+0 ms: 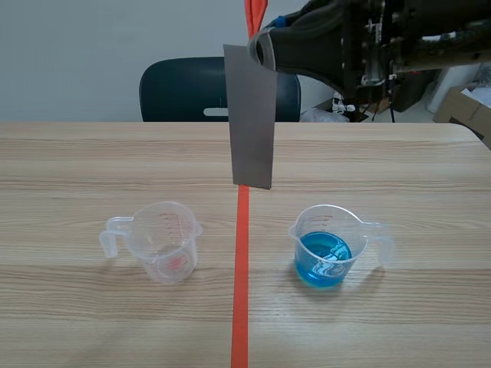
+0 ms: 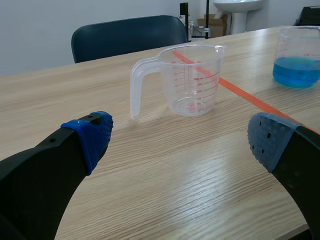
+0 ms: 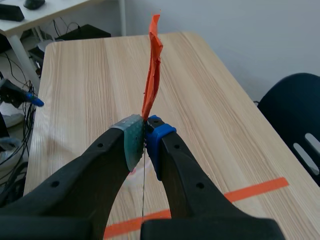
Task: Do the redox reaction experiment. move the plate over the blue solution
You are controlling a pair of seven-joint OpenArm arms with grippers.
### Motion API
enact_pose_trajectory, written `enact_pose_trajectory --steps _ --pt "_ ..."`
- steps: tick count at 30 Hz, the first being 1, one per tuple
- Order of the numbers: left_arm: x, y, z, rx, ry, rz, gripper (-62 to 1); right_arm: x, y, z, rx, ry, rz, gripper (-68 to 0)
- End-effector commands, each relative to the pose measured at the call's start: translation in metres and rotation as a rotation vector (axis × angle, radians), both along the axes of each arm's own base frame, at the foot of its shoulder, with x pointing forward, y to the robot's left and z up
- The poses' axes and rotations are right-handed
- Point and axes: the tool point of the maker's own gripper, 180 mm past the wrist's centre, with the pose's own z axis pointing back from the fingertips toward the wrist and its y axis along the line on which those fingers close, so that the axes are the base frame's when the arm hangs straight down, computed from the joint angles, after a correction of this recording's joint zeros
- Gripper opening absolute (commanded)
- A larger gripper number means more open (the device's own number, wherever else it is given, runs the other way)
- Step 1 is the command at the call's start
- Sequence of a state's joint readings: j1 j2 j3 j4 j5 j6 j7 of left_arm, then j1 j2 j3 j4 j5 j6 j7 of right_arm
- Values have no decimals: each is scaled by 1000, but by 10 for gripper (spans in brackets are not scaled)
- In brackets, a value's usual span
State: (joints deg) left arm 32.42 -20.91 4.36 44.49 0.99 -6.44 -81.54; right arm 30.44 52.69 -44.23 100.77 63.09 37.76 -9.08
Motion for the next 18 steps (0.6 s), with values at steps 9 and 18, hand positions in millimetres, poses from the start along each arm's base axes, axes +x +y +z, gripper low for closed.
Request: enact_pose_trajectory --steps 9,18 --pt "-4 8 40 33 -68 -128 -43 -10 -49 14 7 -25 -8 -669" --pt "-5 13 72 29 -96 -212 -44 -9 -89 25 -51 -66 -75 -669"
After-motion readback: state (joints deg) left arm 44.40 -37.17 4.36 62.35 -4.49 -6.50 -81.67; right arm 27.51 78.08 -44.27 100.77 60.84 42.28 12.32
